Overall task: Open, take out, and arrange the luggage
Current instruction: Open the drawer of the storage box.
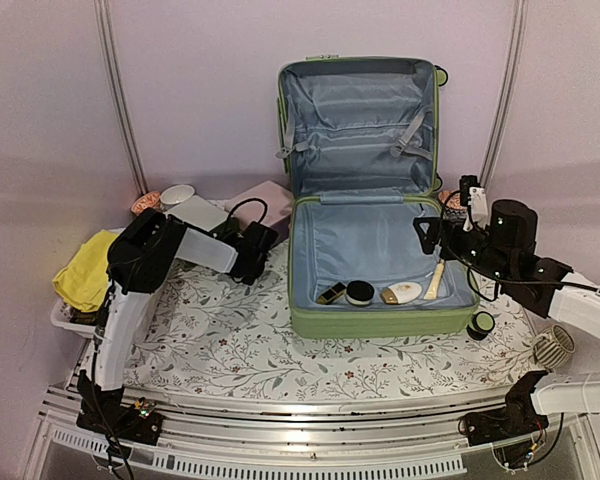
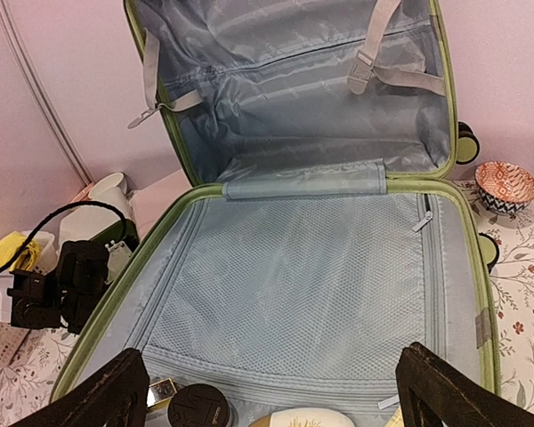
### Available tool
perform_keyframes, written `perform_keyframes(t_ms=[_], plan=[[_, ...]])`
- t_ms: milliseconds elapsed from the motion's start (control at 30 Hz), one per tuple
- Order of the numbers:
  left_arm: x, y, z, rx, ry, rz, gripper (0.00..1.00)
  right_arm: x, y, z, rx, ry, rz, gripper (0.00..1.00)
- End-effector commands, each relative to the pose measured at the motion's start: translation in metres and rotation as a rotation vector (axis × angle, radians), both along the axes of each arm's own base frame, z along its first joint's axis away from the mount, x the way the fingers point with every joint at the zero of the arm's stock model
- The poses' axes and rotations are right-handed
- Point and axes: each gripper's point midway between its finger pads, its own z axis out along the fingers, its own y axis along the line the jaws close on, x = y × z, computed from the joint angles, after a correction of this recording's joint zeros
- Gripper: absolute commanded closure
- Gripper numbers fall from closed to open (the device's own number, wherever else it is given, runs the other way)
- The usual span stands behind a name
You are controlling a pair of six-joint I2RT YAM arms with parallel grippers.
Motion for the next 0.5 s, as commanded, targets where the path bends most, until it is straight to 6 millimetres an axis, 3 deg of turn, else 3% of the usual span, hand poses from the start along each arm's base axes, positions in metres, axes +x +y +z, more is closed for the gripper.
perform_keyframes(t_ms=[0, 467], plan=[[0.015, 0.001, -0.005, 0.007, -0.010, -0.003, 0.41, 0.003, 0.004, 0.013, 0.014, -0.018, 0.015, 0.01], [0.026, 0.002, -0.004, 0.039, -0.029, -0.015, 0.69, 0.005, 0.007, 0.014, 0.016, -0.013, 0.023, 0.01]])
